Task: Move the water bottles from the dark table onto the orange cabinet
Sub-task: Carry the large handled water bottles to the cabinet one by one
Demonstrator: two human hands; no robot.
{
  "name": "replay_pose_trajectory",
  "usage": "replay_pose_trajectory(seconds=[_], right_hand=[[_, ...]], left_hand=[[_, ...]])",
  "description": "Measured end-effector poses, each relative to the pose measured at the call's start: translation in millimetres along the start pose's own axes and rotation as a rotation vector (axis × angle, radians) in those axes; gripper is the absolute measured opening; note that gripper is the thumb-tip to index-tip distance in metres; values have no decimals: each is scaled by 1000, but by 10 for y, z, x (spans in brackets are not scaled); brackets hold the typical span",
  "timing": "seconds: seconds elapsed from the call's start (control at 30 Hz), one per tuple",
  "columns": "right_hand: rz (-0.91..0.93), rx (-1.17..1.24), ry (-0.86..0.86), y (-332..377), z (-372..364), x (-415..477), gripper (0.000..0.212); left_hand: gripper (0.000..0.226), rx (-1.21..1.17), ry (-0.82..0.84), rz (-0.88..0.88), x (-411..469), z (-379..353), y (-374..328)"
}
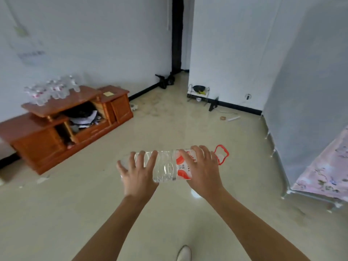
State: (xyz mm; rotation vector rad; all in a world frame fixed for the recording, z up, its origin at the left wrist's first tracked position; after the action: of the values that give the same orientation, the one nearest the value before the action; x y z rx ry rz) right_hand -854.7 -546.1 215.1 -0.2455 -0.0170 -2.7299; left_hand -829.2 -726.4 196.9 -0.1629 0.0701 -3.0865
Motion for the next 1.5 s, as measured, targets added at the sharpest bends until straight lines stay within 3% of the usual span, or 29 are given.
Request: replay_pose_trajectory(seconds=[0.3,0.57,0.83,1.2,1.5], right_hand=[[291,189,-37,1130,-550,2461,84],[477,263,-93,1674,-508,4225,84],[621,255,-78,2253,-806,5503,90],[629,168,4,2665,-1512,7981,101],[509,158,74,2421,-1679,10000,104]], left_hand=[[104,156,52,297,1467,50,1819],[103,240,-9,459,2598,445,2755],[98,222,-27,570,3429,292,3596],[100,162,18,583,5683,-324,4922],[99,186,70,500,7825,-382,5530]])
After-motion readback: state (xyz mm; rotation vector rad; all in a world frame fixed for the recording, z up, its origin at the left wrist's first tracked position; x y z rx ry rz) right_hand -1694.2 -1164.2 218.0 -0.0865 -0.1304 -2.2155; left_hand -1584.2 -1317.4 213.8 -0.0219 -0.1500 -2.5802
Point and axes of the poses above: each hand's wrist, its own x-axis towards the middle knuckle, its own z-axis out of the back of the hand, y = z × x, the point moved 10 cm from there along x, towards the middle knuckle, and after that the axes turned 15 degrees about y, right-handed, at the moved point
